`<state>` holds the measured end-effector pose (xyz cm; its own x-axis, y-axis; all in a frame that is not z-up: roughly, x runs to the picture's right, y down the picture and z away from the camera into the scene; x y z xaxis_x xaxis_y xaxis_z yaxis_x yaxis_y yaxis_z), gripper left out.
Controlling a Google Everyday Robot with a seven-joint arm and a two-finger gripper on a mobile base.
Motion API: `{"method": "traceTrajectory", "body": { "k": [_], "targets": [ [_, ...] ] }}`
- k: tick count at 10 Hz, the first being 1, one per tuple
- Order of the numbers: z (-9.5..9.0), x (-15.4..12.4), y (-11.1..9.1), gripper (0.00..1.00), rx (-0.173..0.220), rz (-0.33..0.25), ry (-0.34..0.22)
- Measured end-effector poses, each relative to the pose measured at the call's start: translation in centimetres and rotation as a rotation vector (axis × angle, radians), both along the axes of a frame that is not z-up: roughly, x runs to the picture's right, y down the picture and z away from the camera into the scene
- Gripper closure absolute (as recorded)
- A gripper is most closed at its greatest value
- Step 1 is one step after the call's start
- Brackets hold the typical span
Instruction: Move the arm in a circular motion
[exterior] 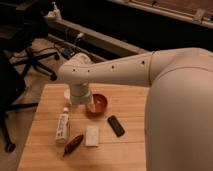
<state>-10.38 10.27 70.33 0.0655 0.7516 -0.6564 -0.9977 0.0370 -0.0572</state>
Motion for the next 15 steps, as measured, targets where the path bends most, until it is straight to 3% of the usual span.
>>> {"method": "traceTrajectory", "body": {
  "k": [12, 15],
  "targets": [
    [0.1, -0.1, -0.1, 0.35, 0.002, -0.002, -0.006],
    [2.7, -0.9, -4.5, 0.35, 0.057, -0.026, -0.070]
  ]
}}
